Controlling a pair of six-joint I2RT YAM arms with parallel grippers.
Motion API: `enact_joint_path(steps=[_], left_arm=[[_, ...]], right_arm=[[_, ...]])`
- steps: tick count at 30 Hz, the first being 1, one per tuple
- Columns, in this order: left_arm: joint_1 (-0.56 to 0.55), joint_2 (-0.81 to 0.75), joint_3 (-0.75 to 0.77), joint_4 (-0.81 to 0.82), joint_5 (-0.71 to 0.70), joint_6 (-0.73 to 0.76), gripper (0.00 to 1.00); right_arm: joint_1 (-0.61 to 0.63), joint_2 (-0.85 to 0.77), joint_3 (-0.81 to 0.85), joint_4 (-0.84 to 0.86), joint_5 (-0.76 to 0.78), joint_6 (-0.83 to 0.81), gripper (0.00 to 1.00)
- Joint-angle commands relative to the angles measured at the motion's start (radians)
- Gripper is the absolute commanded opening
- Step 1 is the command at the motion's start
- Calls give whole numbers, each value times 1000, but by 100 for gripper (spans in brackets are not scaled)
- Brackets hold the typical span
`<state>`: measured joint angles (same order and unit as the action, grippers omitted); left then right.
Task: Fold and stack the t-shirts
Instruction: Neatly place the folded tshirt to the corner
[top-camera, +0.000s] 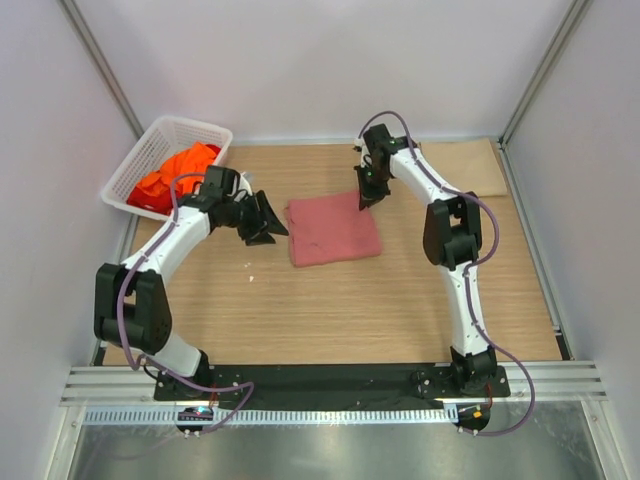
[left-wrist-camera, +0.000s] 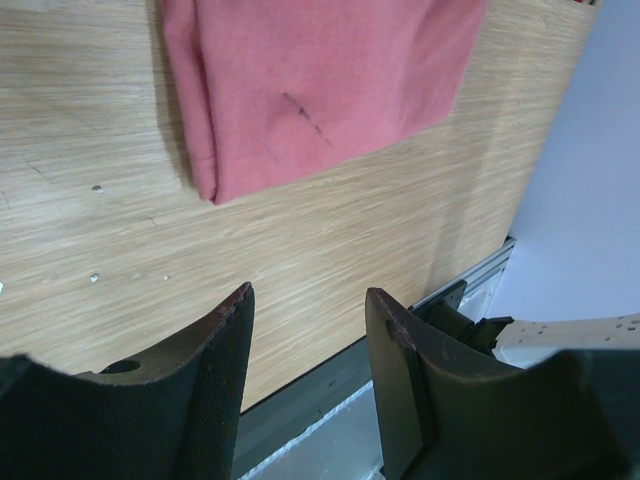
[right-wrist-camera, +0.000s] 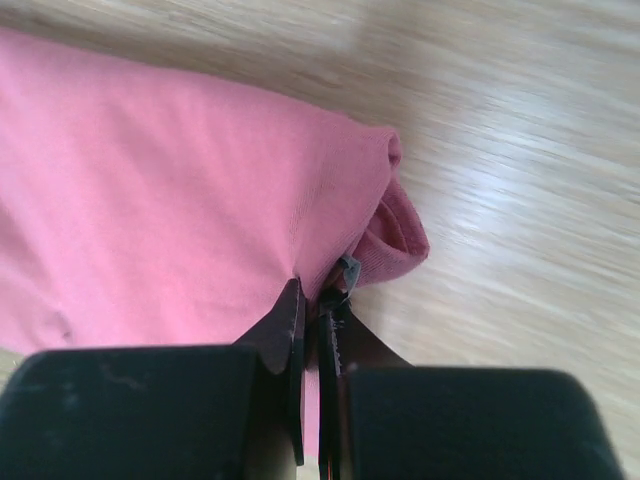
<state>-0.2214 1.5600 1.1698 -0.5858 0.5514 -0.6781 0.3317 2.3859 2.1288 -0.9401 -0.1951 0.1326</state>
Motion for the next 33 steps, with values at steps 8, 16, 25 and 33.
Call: enact_joint_path(steps=[8,16,25,33], left_arm=[[7,-63,-64,-9,15,-18,50],[5,-64,-107,-9,18,-9,50],[-13,21,-110,18,30,-32,49],[-52,97,-7,-20,27,-23,49]], right_arm=[[-54,-214,243,-267,175,-217,2],[-117,-157,454,-296,184,-286,2],[-210,-183,493,-198,236,-350,2],[-275,-208,482,-146,207,-360,2]])
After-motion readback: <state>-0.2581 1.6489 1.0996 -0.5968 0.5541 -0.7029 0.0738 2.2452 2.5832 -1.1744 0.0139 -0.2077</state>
